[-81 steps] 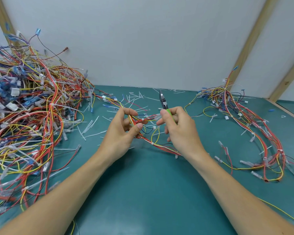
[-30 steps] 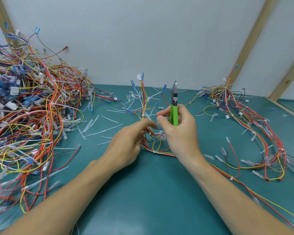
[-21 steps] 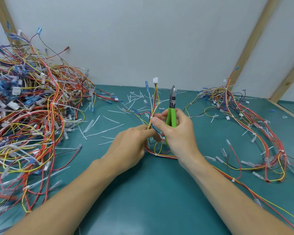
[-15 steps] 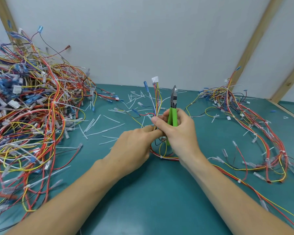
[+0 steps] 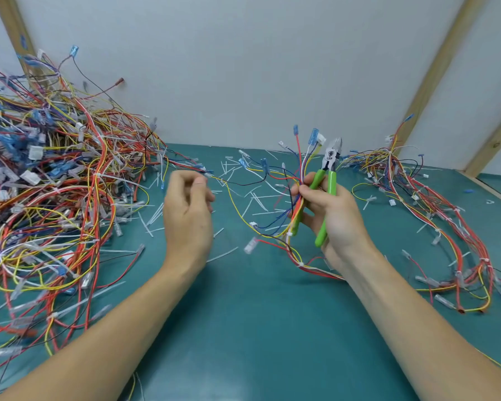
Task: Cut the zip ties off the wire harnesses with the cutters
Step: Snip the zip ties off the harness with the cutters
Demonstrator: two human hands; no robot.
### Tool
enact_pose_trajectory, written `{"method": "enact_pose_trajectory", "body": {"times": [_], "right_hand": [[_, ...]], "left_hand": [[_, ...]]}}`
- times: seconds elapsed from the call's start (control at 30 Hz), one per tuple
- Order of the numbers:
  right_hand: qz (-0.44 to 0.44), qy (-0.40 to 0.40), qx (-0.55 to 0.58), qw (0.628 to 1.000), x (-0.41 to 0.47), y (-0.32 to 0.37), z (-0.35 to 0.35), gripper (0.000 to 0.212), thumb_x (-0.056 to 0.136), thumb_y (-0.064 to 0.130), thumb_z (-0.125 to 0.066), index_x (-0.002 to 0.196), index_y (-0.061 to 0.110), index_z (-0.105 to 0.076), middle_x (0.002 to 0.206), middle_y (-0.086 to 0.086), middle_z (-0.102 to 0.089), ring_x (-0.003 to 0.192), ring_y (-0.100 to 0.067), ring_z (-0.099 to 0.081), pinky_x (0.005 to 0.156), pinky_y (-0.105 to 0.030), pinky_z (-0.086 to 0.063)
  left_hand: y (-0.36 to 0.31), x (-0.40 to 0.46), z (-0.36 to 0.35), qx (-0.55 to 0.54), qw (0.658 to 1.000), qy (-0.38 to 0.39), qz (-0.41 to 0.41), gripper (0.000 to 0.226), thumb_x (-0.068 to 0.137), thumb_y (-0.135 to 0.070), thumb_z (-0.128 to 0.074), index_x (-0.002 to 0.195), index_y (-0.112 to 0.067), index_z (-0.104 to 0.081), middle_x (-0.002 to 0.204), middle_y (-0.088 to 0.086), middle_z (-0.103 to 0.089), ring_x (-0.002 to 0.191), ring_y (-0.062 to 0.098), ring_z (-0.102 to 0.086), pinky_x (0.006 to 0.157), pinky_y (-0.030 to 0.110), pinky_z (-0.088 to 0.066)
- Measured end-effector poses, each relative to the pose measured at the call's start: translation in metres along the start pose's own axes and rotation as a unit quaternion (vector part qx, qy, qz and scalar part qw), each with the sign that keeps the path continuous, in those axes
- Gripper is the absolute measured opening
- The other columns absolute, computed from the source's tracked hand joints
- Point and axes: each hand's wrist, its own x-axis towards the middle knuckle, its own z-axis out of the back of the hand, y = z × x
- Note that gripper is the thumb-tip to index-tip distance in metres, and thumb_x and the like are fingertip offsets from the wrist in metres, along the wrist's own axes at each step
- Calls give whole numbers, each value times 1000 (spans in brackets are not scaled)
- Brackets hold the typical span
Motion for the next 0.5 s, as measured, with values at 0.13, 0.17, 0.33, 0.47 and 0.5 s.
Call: {"method": "enact_pose_trajectory", "body": {"times": [0.13,0.17,0.33,0.47,0.5], "right_hand": [[-63,48,129,988,3,10,7,21,98,-1,-47,95,14,-61,72,0,-65,62,-14,-60,54,-27,-55],[-73,59,151,984,3,11,9,21,98,0,-46,95,14,-60,72,0,-63,62,-14,-59,54,-27,-54],[-95,89,245,961,8,12,16,14,83,4,-50,91,14,-56,73,-1,-54,60,-14,-52,56,-24,-48],[-103,80,294,947,14,11,25,13,86,4,-45,90,14,-51,74,0,-51,62,-13,-47,59,-21,-46],[-105,75,304,944,15,11,28,12,87,4,-44,90,14,-51,74,0,-51,63,-12,-47,60,-21,-46]], "left_hand": [[11,8,6,90,995,-21,26,42,84,11,-47,116,-17,-46,117,7,-55,106,17,-54,95,35,-44],[12,8,6,93,995,-23,32,48,82,13,-47,119,-18,-45,124,8,-54,111,17,-53,97,32,-43],[13,13,0,-28,978,58,198,54,79,14,-38,123,-11,-57,118,6,-71,106,14,-65,82,19,-48],[15,9,0,-39,951,190,242,51,71,4,-39,110,-12,-67,101,-1,-78,103,12,-71,89,27,-48],[15,7,0,-7,953,210,219,51,73,8,-40,109,-14,-68,98,-2,-77,99,12,-69,82,21,-49]]}}
